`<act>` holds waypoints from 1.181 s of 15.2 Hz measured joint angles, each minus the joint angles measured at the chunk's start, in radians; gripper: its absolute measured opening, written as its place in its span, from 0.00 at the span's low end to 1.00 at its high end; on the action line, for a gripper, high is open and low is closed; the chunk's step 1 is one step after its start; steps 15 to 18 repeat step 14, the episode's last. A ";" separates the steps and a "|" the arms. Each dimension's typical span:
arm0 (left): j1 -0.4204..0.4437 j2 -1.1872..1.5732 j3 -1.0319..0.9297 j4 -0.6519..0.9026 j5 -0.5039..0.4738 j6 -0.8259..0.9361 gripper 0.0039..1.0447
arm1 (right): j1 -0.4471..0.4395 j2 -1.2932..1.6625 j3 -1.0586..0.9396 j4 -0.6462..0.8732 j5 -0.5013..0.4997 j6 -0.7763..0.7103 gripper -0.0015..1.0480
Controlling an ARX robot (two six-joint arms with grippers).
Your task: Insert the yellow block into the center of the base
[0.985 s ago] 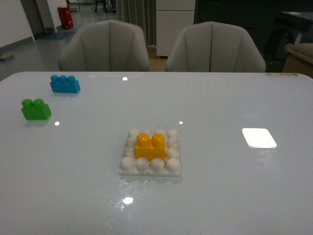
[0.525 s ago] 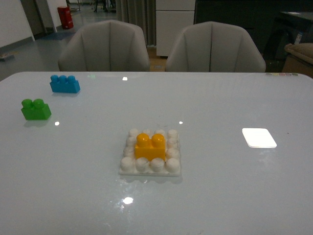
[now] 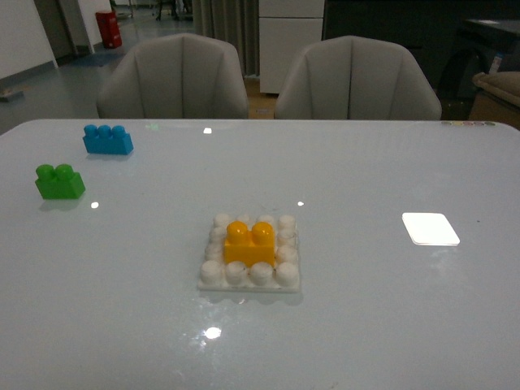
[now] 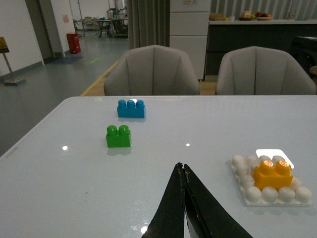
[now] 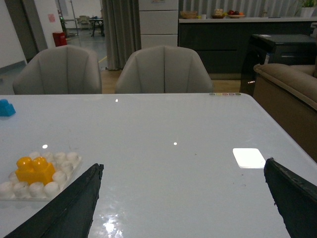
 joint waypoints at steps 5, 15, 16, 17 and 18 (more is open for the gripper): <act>0.000 -0.169 0.000 -0.186 -0.001 0.000 0.01 | 0.000 0.000 0.000 0.000 0.000 0.000 0.94; 0.000 -0.169 0.000 -0.183 0.000 0.000 0.75 | 0.000 0.000 0.000 0.000 0.000 0.000 0.94; 0.000 -0.169 0.000 -0.183 0.000 0.000 0.75 | 0.000 0.000 0.000 0.000 0.000 0.000 0.94; 0.000 -0.169 0.000 -0.183 0.000 0.000 0.75 | 0.000 0.000 0.000 0.000 0.000 0.000 0.94; 0.000 -0.169 0.000 -0.183 0.000 0.000 0.75 | 0.000 0.000 0.000 0.000 0.000 0.000 0.94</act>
